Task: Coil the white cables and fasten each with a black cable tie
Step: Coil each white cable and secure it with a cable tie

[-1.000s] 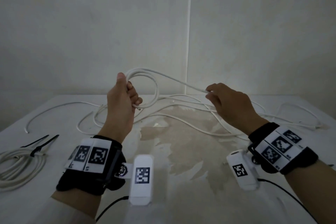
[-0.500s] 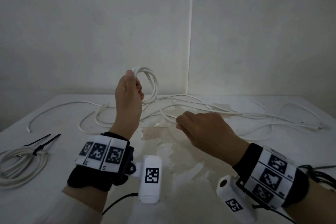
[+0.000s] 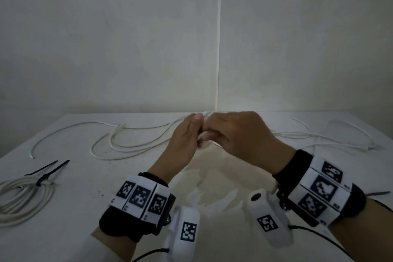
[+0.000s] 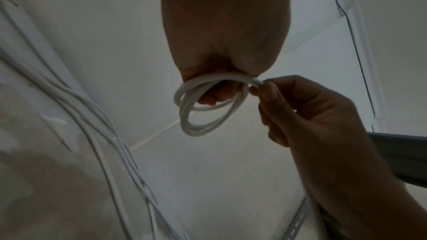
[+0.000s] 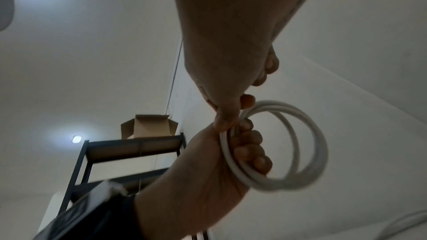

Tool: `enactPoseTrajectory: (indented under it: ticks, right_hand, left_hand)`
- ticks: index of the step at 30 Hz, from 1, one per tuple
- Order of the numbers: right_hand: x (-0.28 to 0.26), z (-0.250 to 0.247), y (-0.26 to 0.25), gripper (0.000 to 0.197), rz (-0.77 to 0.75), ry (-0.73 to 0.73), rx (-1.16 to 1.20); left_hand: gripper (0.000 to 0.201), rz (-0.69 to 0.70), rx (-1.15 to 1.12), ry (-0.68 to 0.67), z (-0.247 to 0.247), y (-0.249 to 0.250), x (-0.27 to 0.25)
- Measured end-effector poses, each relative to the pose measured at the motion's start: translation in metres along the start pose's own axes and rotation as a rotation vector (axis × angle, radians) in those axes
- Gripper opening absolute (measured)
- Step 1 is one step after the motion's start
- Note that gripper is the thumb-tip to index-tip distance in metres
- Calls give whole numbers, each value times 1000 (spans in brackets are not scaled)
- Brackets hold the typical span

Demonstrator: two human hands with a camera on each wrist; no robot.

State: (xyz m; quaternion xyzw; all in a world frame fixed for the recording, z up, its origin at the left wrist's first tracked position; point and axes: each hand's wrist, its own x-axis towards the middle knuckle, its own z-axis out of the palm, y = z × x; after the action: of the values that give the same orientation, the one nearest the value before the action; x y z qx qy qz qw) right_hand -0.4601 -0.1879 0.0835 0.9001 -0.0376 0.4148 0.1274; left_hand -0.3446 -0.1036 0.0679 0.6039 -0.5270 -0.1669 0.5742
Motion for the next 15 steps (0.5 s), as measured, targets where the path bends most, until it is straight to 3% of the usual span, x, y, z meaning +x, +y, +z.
enactPoseTrajectory:
  ticks: [6,11,15]
  right_hand:
    - [8,0,17,22,-74,79,-47]
    - [5,1,34,21,-43,81,-163]
    - [2,5,31,19,38,-2,-18]
  left_hand:
    - [39,-266,-191,-126,4,12,3]
    - [44,-350,-203,-146,1,10,2]
    - [45,-367,-193,-184,1,9,3]
